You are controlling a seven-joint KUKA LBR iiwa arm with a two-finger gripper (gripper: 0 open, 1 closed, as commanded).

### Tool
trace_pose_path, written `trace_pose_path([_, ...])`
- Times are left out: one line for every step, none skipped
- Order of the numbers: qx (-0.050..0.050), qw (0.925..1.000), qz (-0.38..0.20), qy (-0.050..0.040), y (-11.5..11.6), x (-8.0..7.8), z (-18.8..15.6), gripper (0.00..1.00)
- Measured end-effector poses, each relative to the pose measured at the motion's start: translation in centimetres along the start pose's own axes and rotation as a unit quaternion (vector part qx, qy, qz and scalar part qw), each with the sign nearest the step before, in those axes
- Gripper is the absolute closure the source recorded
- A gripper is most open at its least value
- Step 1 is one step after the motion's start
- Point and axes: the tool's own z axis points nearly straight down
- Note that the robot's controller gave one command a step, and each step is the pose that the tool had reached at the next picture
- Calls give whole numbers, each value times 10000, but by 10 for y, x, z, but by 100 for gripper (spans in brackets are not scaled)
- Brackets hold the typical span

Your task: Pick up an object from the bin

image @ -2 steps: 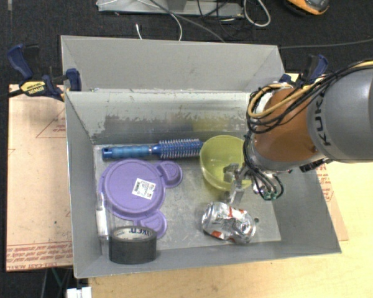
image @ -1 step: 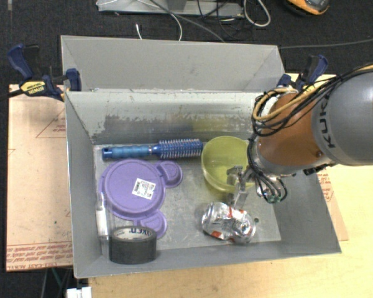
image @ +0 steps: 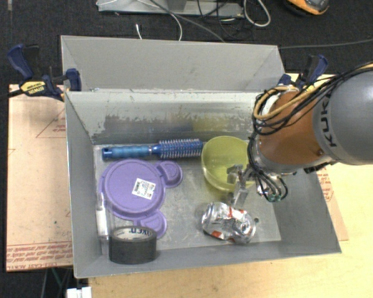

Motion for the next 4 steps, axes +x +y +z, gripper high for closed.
trace_pose_path([-4, 9930, -1183, 18, -2, -36, -101, 100])
trace_pose_path([-8, 9998, -182, 42, -9, -2, -8, 0])
trace_pose_path([-10, 9998, -181, 69, -9, 1, -8, 0])
trace_pose_path([-24, 9993, -375, 72, 21, -4, 20, 0])
